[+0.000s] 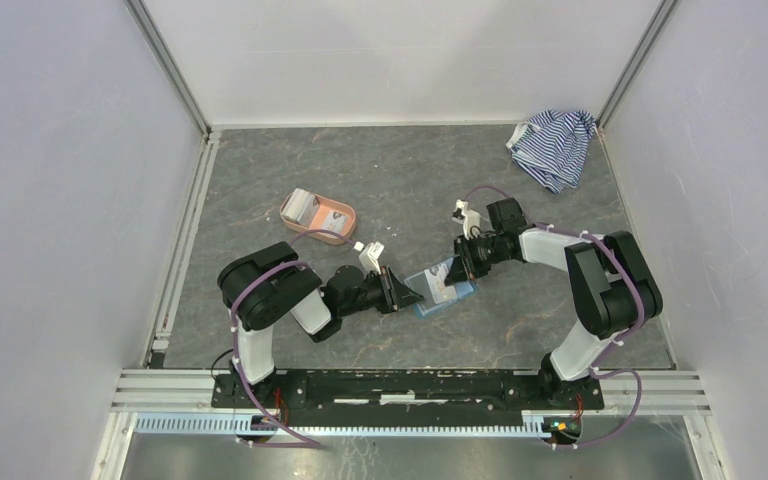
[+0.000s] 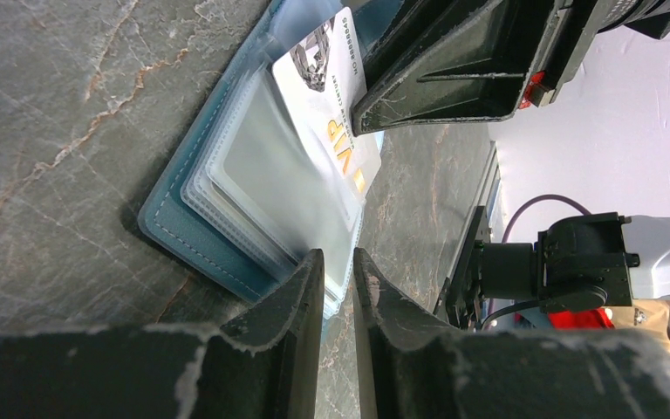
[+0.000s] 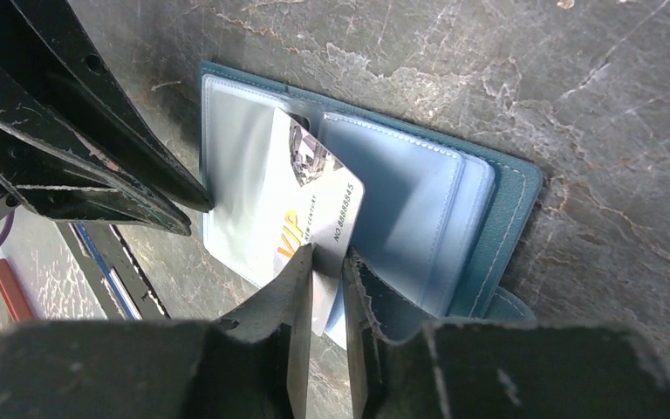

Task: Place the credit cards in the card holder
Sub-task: Insert the credit card into the card holder.

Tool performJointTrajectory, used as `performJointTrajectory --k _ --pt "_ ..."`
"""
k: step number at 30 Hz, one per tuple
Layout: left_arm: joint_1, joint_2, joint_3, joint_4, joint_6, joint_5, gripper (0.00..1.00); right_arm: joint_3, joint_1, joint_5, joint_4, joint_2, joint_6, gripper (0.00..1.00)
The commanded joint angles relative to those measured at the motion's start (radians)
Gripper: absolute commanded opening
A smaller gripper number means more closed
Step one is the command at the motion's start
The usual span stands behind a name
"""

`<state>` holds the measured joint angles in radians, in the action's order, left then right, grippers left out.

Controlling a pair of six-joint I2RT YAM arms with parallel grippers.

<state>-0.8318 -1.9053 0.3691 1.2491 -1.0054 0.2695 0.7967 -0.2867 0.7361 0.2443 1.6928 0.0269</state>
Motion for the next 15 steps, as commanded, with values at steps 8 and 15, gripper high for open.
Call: performJointTrajectory --k 8,15 --pt "-0.004 -0.026 -0.003 -0.059 0.007 -0.003 0.26 -0.001 -0.010 -0.010 -0.019 0.023 -0.089 0.28" --pt "-0.003 -0.028 -0.004 -0.057 0.007 0.002 0.26 0.008 -0.003 -0.007 -0.016 0.034 -0.092 0.09"
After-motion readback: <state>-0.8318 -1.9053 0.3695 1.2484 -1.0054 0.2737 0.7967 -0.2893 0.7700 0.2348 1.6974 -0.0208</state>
